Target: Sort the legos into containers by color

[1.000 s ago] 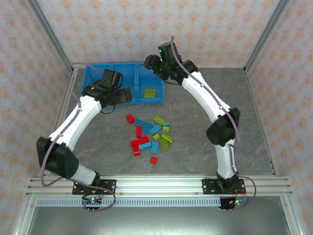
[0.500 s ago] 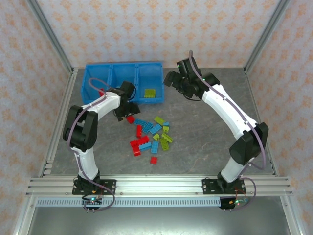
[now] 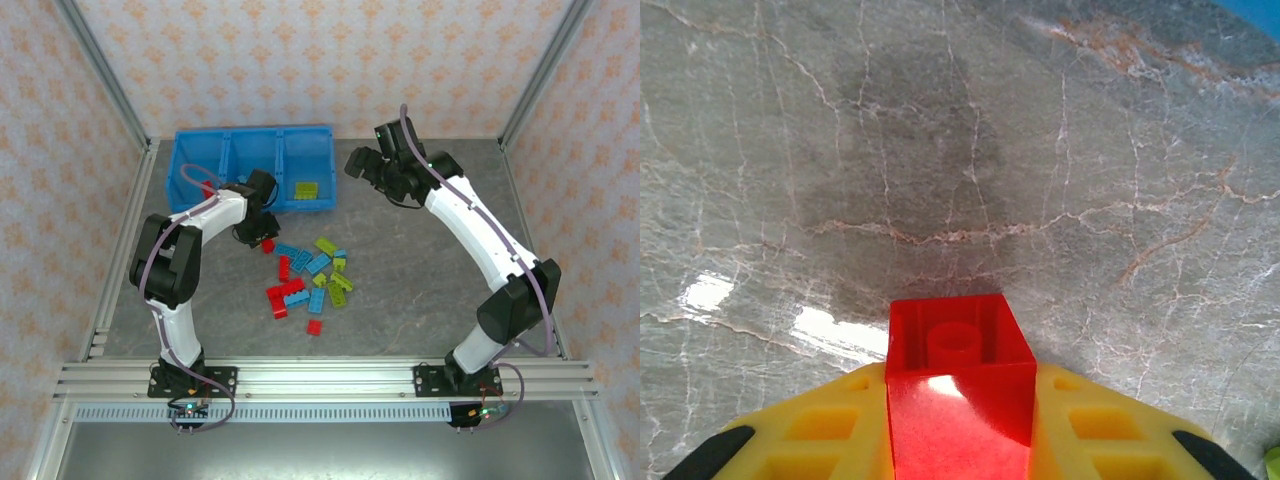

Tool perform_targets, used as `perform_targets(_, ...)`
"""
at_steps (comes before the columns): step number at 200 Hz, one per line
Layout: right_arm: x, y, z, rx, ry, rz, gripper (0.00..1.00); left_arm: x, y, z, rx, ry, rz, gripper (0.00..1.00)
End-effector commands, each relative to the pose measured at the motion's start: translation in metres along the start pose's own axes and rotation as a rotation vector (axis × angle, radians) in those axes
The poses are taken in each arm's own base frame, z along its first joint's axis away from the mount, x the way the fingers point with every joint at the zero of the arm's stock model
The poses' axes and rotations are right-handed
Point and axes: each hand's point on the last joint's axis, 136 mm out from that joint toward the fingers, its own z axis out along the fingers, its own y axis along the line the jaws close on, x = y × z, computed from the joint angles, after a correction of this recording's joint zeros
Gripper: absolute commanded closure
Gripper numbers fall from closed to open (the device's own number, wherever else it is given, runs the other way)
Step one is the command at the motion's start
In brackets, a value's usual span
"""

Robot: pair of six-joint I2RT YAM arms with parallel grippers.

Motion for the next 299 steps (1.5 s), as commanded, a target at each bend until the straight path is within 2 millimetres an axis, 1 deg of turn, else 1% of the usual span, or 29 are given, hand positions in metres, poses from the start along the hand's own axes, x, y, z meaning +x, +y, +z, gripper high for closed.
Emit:
perform_targets(1,-0.002,0.004,0.0,-0.017,0.01,-0.02,0.11,-0.014,0.01,-0.035,-0.03,-0.059,0.014,0.75)
perform_targets(11,-0.003,0.004,-0.001,-0.021,0.012,-0.025,0.11,-0.029,0.01,-0.06,-0.009,-0.119,0.008,0.76)
perform_targets(18,-0.003,0.004,-0.001,-0.024,0.012,-0.03,0.11,-0.041,0.011,-0.082,0.007,-0.172,0.003,0.76)
perform_targets(32,-0.003,0.003,-0.003,-0.024,0.013,-0.043,0.11,-0.068,0.018,-0.126,0.022,-0.285,-0.005,0.76)
perform_targets(48,-0.002,0.001,-0.005,-0.022,0.012,-0.056,0.1,-0.099,0.032,-0.168,0.012,-0.396,-0.018,0.76)
perform_targets(56,-0.001,-0.001,-0.006,-0.019,0.011,-0.064,0.1,-0.115,0.041,-0.184,-0.003,-0.446,-0.025,0.76)
perform_targets(64,-0.001,-0.005,-0.009,-0.012,0.005,-0.07,0.1,-0.131,0.05,-0.196,-0.024,-0.49,-0.035,0.75)
perform_targets(73,0.0,-0.008,-0.013,-0.007,0.001,-0.079,0.1,-0.149,0.061,-0.203,-0.046,-0.525,-0.069,0.76)
perform_targets(84,0.002,-0.013,-0.018,0.002,-0.006,-0.089,0.1,-0.17,0.072,-0.206,-0.07,-0.546,-0.079,0.76)
perform_targets(94,0.005,-0.019,-0.022,0.018,-0.008,-0.097,0.1,-0.191,0.08,-0.202,-0.083,-0.564,-0.108,0.76)
perform_targets(109,0.012,-0.029,-0.027,0.04,0.0,-0.112,0.1,-0.218,0.084,-0.192,-0.087,-0.574,-0.124,0.76)
perform_targets(111,0.012,-0.03,-0.028,0.04,-0.001,-0.114,0.1,-0.221,0.083,-0.194,-0.085,-0.582,-0.124,0.75)
perform_targets(114,0.014,-0.032,-0.03,0.044,0.003,-0.118,0.1,-0.227,0.083,-0.183,-0.097,-0.567,-0.121,0.75)
perform_targets(125,0.02,-0.038,-0.034,0.052,0.01,-0.132,0.09,-0.243,0.081,-0.172,-0.11,-0.559,-0.119,0.74)
perform_targets(144,0.026,-0.049,-0.043,0.077,0.013,-0.147,0.09,-0.262,0.079,-0.154,-0.117,-0.541,-0.132,0.69)
perform_targets(151,0.026,-0.051,-0.046,0.078,0.008,-0.155,0.09,-0.267,0.079,-0.147,-0.116,-0.533,-0.139,0.69)
perform_targets(169,0.032,-0.058,-0.049,0.091,0.015,-0.184,0.08,-0.273,0.075,-0.14,-0.104,-0.527,-0.146,0.66)
perform_targets(177,0.034,-0.061,-0.049,0.099,0.022,-0.196,0.08,-0.273,0.074,-0.14,-0.098,-0.525,-0.146,0.59)
perform_targets(190,0.038,-0.063,-0.047,0.106,0.039,-0.219,0.08,-0.273,0.074,-0.143,-0.091,-0.529,-0.148,0.44)
perform_targets(195,0.038,-0.063,-0.047,0.105,0.043,-0.227,0.08,-0.272,0.074,-0.145,-0.089,-0.529,-0.148,0.41)
perform_targets(220,0.039,-0.058,-0.042,0.087,0.061,-0.261,0.08,-0.262,0.071,-0.168,-0.051,-0.538,-0.146,0.41)
perform_targets(239,0.04,-0.055,-0.036,0.08,0.081,-0.28,0.08,-0.243,0.063,-0.193,0.015,-0.542,-0.153,0.42)
perform_targets(255,0.043,-0.054,-0.03,0.073,0.101,-0.289,0.08,-0.21,0.05,-0.205,0.076,-0.512,-0.16,0.43)
perform_targets(256,0.043,-0.054,-0.03,0.073,0.102,-0.289,0.08,-0.208,0.049,-0.203,0.075,-0.503,-0.158,0.43)
perform_targets(258,0.044,-0.054,-0.028,0.073,0.105,-0.29,0.08,-0.201,0.046,-0.212,0.09,-0.514,-0.154,0.43)
perform_targets(261,0.044,-0.054,-0.028,0.072,0.105,-0.291,0.08,-0.193,0.042,-0.216,0.1,-0.513,-0.149,0.43)
perform_targets(273,0.045,-0.055,-0.024,0.076,0.11,-0.294,0.08,-0.158,0.027,-0.22,0.127,-0.494,-0.122,0.43)
perform_targets(290,0.048,-0.058,-0.021,0.077,0.112,-0.295,0.08,-0.103,0.007,-0.21,0.161,-0.438,-0.113,0.43)
perform_targets(299,0.05,-0.06,-0.021,0.08,0.114,-0.294,0.08,-0.073,-0.003,-0.196,0.183,-0.392,-0.13,0.43)
